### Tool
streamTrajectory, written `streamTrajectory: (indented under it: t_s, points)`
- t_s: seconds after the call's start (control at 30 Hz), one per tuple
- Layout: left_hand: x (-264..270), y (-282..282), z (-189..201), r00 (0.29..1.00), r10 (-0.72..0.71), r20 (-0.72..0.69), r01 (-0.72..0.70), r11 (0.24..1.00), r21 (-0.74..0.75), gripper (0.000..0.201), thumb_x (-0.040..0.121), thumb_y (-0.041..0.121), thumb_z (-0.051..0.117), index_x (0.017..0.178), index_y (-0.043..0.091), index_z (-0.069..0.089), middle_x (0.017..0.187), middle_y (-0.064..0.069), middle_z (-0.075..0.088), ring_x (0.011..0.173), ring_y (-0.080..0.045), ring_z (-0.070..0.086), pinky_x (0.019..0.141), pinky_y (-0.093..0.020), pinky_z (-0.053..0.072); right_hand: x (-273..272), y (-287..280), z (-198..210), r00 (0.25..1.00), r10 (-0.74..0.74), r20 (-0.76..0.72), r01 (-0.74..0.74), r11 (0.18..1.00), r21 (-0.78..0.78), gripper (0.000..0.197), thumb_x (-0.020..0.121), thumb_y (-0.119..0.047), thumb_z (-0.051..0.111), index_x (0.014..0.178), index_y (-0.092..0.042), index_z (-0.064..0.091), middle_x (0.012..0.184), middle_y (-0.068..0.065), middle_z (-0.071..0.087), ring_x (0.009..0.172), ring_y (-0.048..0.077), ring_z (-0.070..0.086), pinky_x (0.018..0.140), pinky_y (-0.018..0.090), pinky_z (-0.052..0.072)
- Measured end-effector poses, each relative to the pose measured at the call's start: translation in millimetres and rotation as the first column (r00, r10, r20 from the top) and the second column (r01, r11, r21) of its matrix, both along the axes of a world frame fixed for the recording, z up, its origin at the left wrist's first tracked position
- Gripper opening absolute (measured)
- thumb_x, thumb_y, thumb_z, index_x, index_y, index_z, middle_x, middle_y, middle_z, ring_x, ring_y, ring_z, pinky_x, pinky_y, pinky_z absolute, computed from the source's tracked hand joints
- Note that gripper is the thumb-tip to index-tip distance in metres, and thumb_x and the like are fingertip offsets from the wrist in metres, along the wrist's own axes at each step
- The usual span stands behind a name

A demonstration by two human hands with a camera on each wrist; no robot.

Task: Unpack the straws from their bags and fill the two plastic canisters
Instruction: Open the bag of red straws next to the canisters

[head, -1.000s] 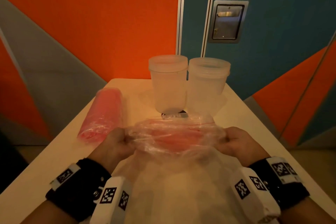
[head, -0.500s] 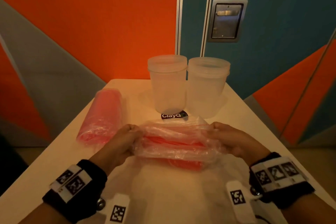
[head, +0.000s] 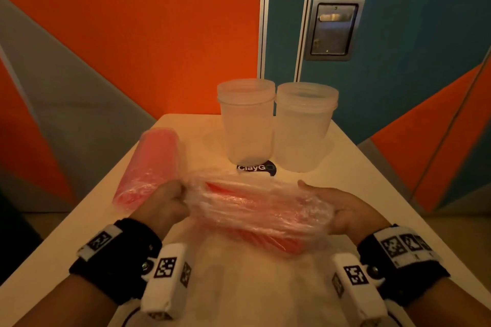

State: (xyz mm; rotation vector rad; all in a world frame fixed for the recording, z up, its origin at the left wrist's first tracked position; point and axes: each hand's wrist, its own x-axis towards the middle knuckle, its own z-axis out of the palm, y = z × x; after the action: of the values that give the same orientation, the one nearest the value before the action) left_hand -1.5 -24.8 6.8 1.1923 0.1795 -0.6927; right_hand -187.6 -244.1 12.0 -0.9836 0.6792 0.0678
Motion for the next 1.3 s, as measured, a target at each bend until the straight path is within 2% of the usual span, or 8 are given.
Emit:
streamTrajectory:
  t_s: [0.2, 0.33, 0.43, 0.5, 0.67, 0.77, 1.03, 1.3]
  points:
    - [-21, 16, 14, 0.933, -0.358, -0.037, 0.305, 0.841, -0.446, 0.068, 0.083, 0.055, 0.055, 0.11, -0.006, 0.062, 0.104, -0.03, 0.066, 0.092, -0.041, 0.067, 0.065, -0.053, 0.057, -9, -24, 7, 0.985, 0.05, 0.166, -0.054, 0.998, 0.019, 0.06, 0.042, -0.033, 0.093, 0.091, -0.005, 0.072, 0.09, 0.019, 0.07, 0.081, 0.031, 0.068, 0.075, 0.043, 0.057]
    - [-18, 23, 5, 0.91, -0.376, 0.174, 0.413, 0.857, -0.308, 0.079, 0.03, 0.006, 0.093, 0.1, 0.0, 0.058, 0.08, -0.016, 0.067, 0.067, -0.026, 0.069, 0.057, -0.037, 0.057, -17, -33, 20, 0.926, 0.076, 0.369, -0.011, 0.985, -0.175, 0.053, 0.036, -0.013, 0.094, 0.074, -0.017, 0.057, 0.077, 0.007, 0.065, 0.065, 0.019, 0.065, 0.056, 0.029, 0.056]
    - [-18, 19, -5, 0.931, -0.249, 0.268, 0.285, 0.953, -0.105, 0.056, 0.066, -0.02, 0.065, 0.094, 0.021, 0.039, 0.086, -0.009, 0.055, 0.065, -0.02, 0.062, 0.051, -0.031, 0.053, -13, -27, 16, 0.944, 0.113, 0.311, 0.065, 0.859, -0.508, 0.026, 0.074, 0.007, 0.065, 0.076, -0.015, 0.051, 0.09, 0.011, 0.057, 0.07, 0.016, 0.06, 0.053, 0.024, 0.049]
    - [-20, 15, -12, 0.816, -0.281, 0.506, 0.219, 0.959, 0.18, 0.037, 0.081, -0.009, 0.058, 0.082, 0.025, 0.041, 0.097, -0.01, 0.051, 0.077, -0.019, 0.058, 0.058, -0.032, 0.046, -10, -21, 8, 0.988, 0.004, 0.155, 0.131, 0.516, -0.847, 0.02, 0.079, 0.002, 0.065, 0.082, -0.016, 0.059, 0.116, 0.011, 0.049, 0.092, 0.019, 0.056, 0.07, 0.024, 0.048]
    - [-31, 7, -16, -0.039, -0.693, 0.72, -0.45, 0.656, 0.606, 0.032, 0.069, -0.002, 0.068, 0.076, 0.028, 0.058, 0.14, -0.009, 0.037, 0.131, -0.037, 0.027, 0.098, -0.055, 0.035, -5, 5, 7, 0.99, 0.104, 0.09, 0.127, -0.45, -0.884, 0.03, 0.07, -0.004, 0.069, 0.091, -0.024, 0.063, 0.133, 0.005, 0.046, 0.12, 0.025, 0.039, 0.088, 0.046, 0.039]
    - [-35, 2, -5, -0.044, -0.812, 0.582, -0.387, 0.551, 0.739, 0.02, 0.076, 0.013, 0.069, 0.081, 0.032, 0.069, 0.139, 0.0, 0.041, 0.127, -0.03, 0.033, 0.097, -0.047, 0.039, 1, 26, 17, 0.923, 0.369, -0.107, 0.186, -0.672, -0.717, 0.011, 0.072, -0.014, 0.053, 0.07, -0.019, 0.063, 0.083, -0.002, 0.066, 0.087, 0.021, 0.055, 0.064, 0.032, 0.047]
    - [-38, -5, 9, 0.17, -0.981, 0.088, -0.253, 0.042, 0.967, 0.109, 0.065, 0.051, 0.076, 0.146, 0.024, 0.009, 0.146, -0.003, 0.011, 0.133, -0.029, 0.019, 0.105, -0.047, 0.034, 12, 39, 21, 0.792, -0.088, -0.604, -0.529, -0.593, -0.607, 0.029, 0.092, -0.024, 0.049, 0.119, -0.015, 0.056, 0.121, 0.006, 0.058, 0.111, 0.027, 0.057, 0.09, 0.034, 0.044]
    - [-6, -1, 12, 0.285, -0.915, 0.284, -0.269, 0.208, 0.94, 0.135, 0.047, 0.063, 0.078, 0.135, 0.042, -0.022, 0.151, -0.001, 0.002, 0.139, -0.034, 0.018, 0.108, -0.057, 0.028, 21, 31, 39, 0.892, 0.002, -0.452, -0.408, -0.426, -0.807, 0.053, 0.086, -0.046, 0.054, 0.131, -0.021, 0.04, 0.132, -0.002, 0.051, 0.12, 0.02, 0.051, 0.092, 0.032, 0.043]
